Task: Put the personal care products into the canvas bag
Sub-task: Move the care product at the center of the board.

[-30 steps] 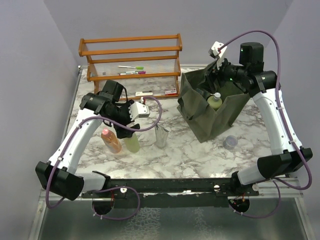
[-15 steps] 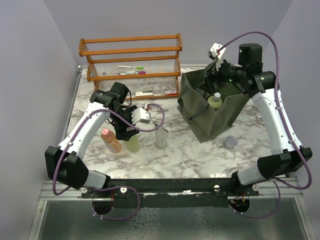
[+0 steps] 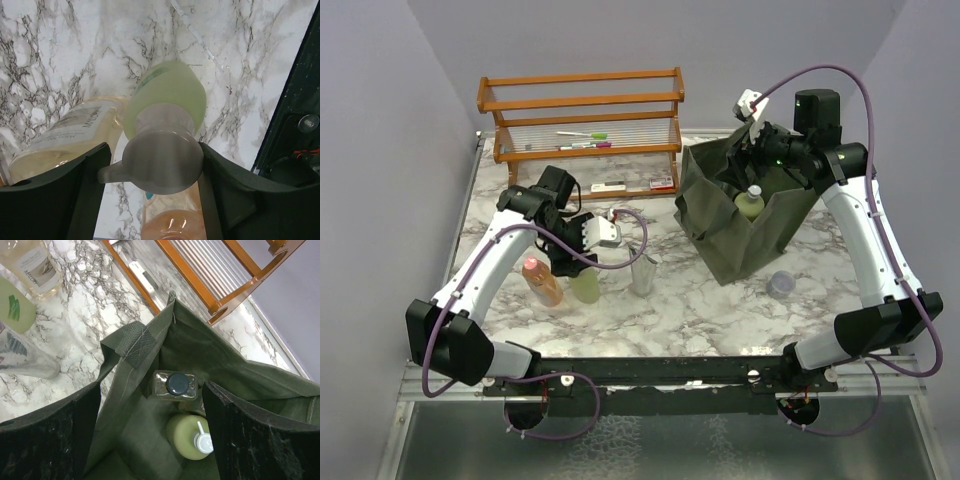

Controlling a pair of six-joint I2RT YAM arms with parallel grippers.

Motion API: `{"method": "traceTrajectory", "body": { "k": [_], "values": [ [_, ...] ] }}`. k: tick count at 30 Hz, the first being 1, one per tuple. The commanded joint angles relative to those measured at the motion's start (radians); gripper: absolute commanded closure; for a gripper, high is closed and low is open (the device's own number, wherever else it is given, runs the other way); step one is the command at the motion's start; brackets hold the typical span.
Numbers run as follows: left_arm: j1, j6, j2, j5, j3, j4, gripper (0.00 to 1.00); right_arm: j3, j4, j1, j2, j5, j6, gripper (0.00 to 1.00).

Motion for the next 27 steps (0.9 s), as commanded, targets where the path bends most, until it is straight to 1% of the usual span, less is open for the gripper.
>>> {"method": "traceTrajectory", "body": {
  "k": [1,7,11,15,18,22,27],
  "values": [
    [-0.003,-0.006,-0.028,0.091,-0.028,0.070,0.39,0.008,0.004,0.006,0.007,0.008,-0.007,0.18],
    [-0.015,-0.097,-0.016,0.142,-0.032,0.145,0.54,-0.006,0.009,0.006,-0.003,0.008,-0.007,0.18],
    [-0.035,-0.183,-0.012,0.166,-0.046,0.221,0.62,-0.002,0.006,0.006,-0.002,0.008,-0.007,0.18],
    [-0.054,-0.222,-0.015,0.172,-0.030,0.251,0.69,-0.006,0.008,0.006,-0.006,0.006,-0.008,0.18],
    [-0.056,-0.252,-0.027,0.192,-0.029,0.299,0.74,-0.016,0.011,0.006,-0.008,0.007,-0.010,0.18],
    [-0.056,-0.274,-0.030,0.222,-0.021,0.323,0.77,-0.024,0.012,0.006,-0.015,0.007,-0.011,0.18],
    [-0.057,-0.374,-0.031,0.175,-0.023,0.451,0.83,-0.024,0.014,0.005,-0.018,0.008,-0.013,0.18]
  ]
}}
